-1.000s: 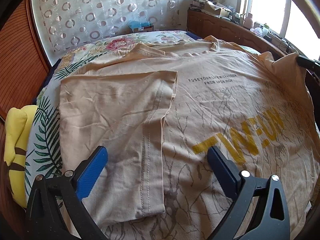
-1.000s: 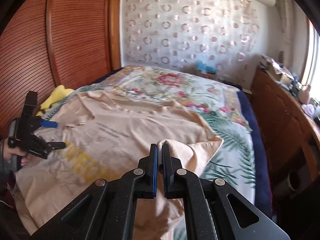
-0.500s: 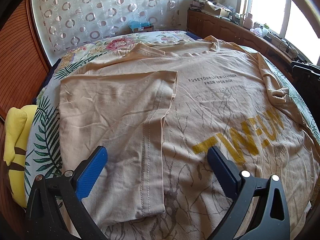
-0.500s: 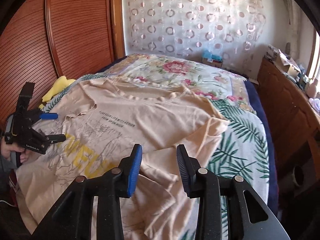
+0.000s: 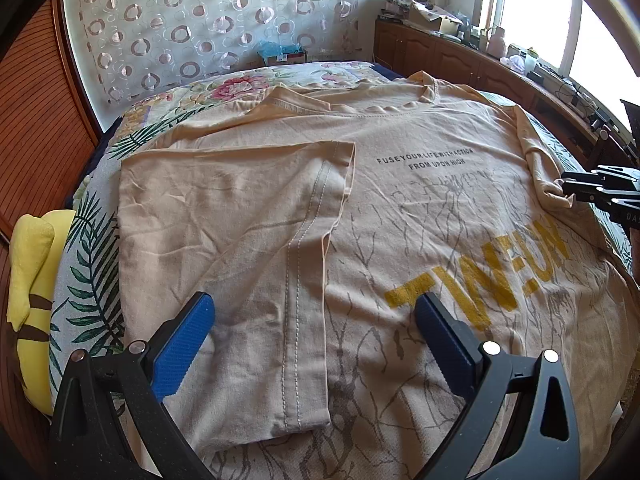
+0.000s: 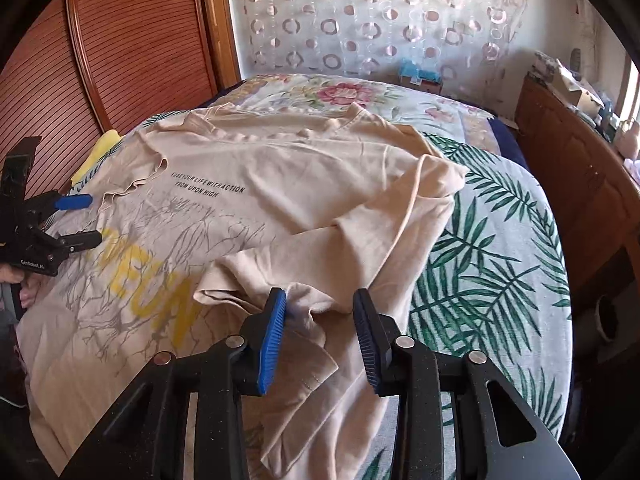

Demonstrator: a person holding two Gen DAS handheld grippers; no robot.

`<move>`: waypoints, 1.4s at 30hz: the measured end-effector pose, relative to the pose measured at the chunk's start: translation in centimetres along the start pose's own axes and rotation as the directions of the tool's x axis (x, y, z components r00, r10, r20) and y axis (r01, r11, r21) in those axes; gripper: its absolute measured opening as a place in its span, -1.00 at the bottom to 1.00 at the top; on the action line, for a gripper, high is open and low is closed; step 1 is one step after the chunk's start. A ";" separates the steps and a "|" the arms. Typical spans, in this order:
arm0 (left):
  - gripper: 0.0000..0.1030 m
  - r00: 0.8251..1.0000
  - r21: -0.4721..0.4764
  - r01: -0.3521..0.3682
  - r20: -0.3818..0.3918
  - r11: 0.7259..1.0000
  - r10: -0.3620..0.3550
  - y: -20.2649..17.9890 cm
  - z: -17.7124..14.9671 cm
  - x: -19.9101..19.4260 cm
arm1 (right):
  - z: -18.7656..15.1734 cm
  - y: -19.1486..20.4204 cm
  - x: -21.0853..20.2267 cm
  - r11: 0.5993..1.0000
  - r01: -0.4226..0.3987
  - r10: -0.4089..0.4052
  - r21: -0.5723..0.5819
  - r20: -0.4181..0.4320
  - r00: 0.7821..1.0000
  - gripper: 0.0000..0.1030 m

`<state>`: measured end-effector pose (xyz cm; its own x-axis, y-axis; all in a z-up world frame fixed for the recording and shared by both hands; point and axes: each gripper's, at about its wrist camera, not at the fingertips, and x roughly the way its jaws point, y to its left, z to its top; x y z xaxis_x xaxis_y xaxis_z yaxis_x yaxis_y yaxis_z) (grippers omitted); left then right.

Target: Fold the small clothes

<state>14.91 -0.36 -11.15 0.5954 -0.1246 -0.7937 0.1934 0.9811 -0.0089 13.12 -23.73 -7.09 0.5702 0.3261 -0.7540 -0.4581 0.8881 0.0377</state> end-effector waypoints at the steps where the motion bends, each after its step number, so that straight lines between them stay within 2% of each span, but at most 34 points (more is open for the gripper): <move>1: 0.95 1.000 0.000 0.000 0.000 1.000 0.000 0.0 0.0 0.0 | -0.1 0.0 0.1 1.000 -0.007 0.007 -0.007 -0.002 1.000 -0.60; 4: 0.95 1.000 0.000 0.000 0.000 1.000 0.000 0.0 0.0 0.0 | 0.2 0.5 0.5 0.999 -0.024 0.024 -0.026 -0.001 1.000 -0.84; 6: 0.95 1.000 0.000 0.000 0.000 1.000 0.000 0.0 0.0 0.0 | 0.3 0.3 0.6 0.999 -0.027 0.028 -0.036 0.011 1.000 -0.89; 14: 0.95 1.000 0.000 0.000 0.000 1.000 0.000 0.0 0.0 0.0 | 3.9 1.8 0.3 0.995 -0.035 0.041 -0.090 0.065 0.997 -0.91; 22: 0.95 1.000 0.000 0.000 0.000 1.000 0.000 0.0 0.0 0.0 | 8.4 3.4 3.4 0.993 -0.057 0.063 -0.105 0.056 0.996 -0.91; 30: 0.95 1.000 0.000 0.000 0.001 1.000 0.000 0.0 -0.1 0.0 | 9.6 3.3 5.3 0.996 -0.044 0.049 -0.079 0.064 0.997 -0.90; 32: 0.95 1.000 0.000 0.000 0.001 1.000 0.000 0.0 0.0 0.0 | 9.6 3.3 5.2 0.997 -0.048 0.053 -0.066 0.070 0.996 -0.84; 34: 0.95 1.000 0.000 0.000 0.001 1.000 0.000 0.0 -0.1 0.0 | 9.1 2.9 4.8 0.997 -0.048 0.052 -0.058 0.084 0.995 -0.60; 38: 0.96 1.000 0.000 0.000 0.001 1.000 0.000 0.0 -0.1 0.0 | 6.9 1.5 3.4 0.999 -0.034 0.037 -0.029 0.090 0.995 -0.57; 40: 0.96 1.000 -0.001 0.000 0.001 1.000 0.000 0.0 -0.1 0.0 | 5.4 0.7 2.8 1.000 -0.013 0.014 -0.014 0.077 0.997 -0.38; 42: 0.96 1.000 -0.001 0.000 0.001 1.000 0.000 0.0 -0.1 0.0 | 3.7 0.2 2.1 1.000 0.013 -0.013 -0.007 0.058 0.998 -0.31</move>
<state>14.83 -0.32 -11.18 0.5959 -0.1251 -0.7933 0.1932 0.9811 -0.0096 16.76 -21.64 -6.26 0.6145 0.3328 -0.7153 -0.4552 0.8901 0.0231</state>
